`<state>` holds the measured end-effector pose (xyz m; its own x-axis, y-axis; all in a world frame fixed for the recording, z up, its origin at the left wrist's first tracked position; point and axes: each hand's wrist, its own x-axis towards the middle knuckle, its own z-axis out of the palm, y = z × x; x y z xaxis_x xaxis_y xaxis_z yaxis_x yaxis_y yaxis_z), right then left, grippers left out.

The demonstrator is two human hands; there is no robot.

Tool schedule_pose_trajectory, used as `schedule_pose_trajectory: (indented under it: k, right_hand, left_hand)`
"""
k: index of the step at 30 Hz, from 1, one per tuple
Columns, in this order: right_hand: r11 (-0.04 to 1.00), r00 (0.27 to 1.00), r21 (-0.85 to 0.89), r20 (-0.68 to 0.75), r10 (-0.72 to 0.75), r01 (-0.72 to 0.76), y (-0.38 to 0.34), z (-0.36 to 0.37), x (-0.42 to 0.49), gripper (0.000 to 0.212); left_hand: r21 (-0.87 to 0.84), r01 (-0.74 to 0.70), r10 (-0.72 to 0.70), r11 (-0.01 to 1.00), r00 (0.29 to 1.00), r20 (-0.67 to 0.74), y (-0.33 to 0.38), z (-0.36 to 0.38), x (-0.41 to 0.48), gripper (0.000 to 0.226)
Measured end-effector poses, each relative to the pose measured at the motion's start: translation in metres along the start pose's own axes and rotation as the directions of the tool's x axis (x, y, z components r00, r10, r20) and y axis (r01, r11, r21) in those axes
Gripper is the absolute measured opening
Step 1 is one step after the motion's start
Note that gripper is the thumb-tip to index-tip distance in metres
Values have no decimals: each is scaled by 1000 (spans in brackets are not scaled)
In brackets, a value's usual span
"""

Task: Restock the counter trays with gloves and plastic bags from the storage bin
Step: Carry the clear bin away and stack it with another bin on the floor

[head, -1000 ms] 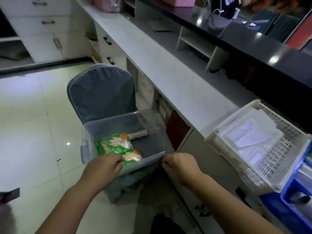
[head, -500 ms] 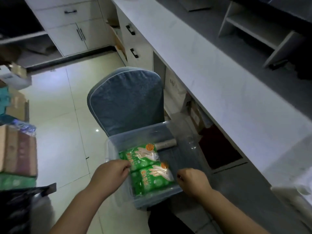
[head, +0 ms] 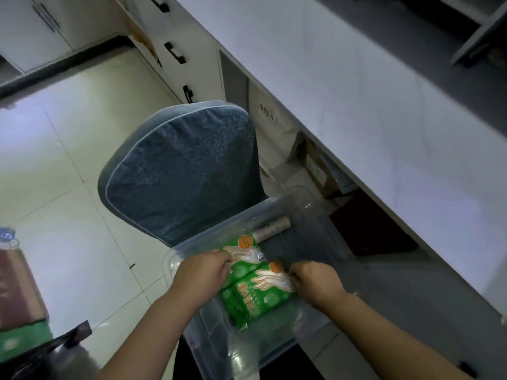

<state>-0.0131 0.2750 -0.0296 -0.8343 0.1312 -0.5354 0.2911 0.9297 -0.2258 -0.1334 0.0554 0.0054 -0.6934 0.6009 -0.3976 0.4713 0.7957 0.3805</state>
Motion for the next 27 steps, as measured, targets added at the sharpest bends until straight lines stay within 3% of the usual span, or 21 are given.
schedule_pose_trajectory:
  k: [4,7,9,12,15,19,23,27]
  right_hand:
    - [974,974,35,15,224,-225,-12,22,-2,23]
    - [931,931,97,-64,359,-352,-33,35,-14,16]
    - [865,859,184,-137,493,-467,-46,44,-24,9]
    - [691,720,271,14,694,-670,-63,67,-36,28]
    - [554,608,342,67,791,-759,-76,88,-45,32]
    - [335,421,482,80,904,-810,-88,107,-50,36]
    - [14,185,702,168,968,-712,-92,118,-46,42]
    - [-124,130,779,254,958,-614,-91,129,-43,34]
  left_hand:
    - [-13,-94,95,995,991,100,-26,4,40,30]
    - [83,-190,171,978,966,193,-48,1,67,32]
    - [112,-242,218,964,957,194,-59,-2,83,33]
    - [101,-277,255,955,948,193,-68,-6,106,41]
    - [93,-256,226,962,942,249,-63,-3,125,48]
    - [52,-256,226,965,920,321,-52,7,140,37]
    - [106,-246,203,963,928,312,-44,15,147,23]
    - [202,-240,159,949,923,349,-34,18,151,16]
